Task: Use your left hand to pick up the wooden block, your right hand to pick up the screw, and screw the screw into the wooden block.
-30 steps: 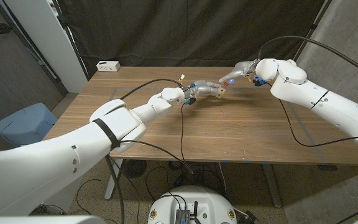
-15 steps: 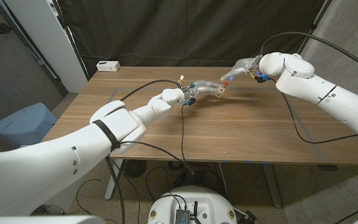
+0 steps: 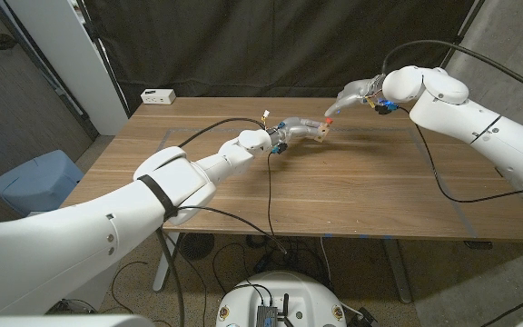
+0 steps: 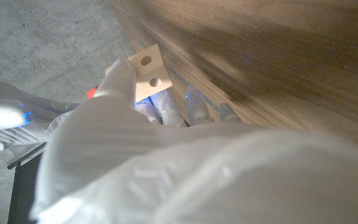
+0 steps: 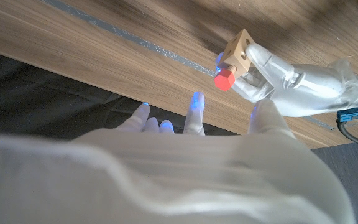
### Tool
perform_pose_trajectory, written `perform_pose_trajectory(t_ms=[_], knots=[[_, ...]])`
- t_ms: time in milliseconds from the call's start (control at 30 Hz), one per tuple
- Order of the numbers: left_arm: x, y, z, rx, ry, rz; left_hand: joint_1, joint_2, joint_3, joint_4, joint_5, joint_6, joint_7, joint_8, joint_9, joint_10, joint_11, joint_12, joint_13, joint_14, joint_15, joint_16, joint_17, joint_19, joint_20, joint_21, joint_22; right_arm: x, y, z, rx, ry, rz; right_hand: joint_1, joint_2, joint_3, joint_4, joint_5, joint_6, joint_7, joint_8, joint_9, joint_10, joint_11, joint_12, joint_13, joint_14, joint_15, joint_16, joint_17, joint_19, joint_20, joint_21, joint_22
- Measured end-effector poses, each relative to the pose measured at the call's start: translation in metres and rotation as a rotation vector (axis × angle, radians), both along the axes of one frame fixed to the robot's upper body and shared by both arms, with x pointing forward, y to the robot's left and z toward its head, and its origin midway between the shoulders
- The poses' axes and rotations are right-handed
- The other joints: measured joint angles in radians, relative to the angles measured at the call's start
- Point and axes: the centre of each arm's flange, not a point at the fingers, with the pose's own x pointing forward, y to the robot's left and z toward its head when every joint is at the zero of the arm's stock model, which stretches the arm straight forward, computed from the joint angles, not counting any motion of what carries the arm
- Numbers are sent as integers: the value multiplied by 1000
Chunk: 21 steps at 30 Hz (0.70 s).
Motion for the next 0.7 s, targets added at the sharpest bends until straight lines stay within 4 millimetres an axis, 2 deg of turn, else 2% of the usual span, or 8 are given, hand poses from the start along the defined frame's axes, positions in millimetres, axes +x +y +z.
perform_pose_trajectory(t_ms=[100, 333, 700], knots=[[0, 0, 0, -3, 3, 4, 0, 0, 0, 0, 0, 0, 0, 0, 0, 0, 0, 0, 0, 0, 0, 0, 0, -1, -1, 0, 0, 0, 0, 2, -4, 4, 4, 19, 0, 9, -9, 0, -6, -21, -5, -4, -12, -12, 0, 0, -5, -5, 0, -2, -1, -1, 0, -1], [1, -1, 0, -8, 5, 13, 0, 0, 0, 0, 0, 6, -6, -2, 0, 0, 0, 0, 0, 0, 0, 0, 0, -1, -1, 0, 0, 2, 1, 4, -10, 13, 11, 47, -5, 19, -19, 0, -37, -55, -27, -9, -27, -21, 0, 0, -5, -5, 0, -2, -5, 3, 0, -1], [1, -1, 2, -23, -1, 19, 0, 0, -1, -1, 0, 11, -11, 1, -1, 0, 0, 0, 0, 0, 0, 0, 0, -4, -4, 0, 0, 7, 3, 4, -10, 27, 10, 76, -3, 35, -27, 0, -60, -90, -47, -13, -42, -35, 2, 0, -11, -11, 0, -2, -5, 2, 0, -1]])
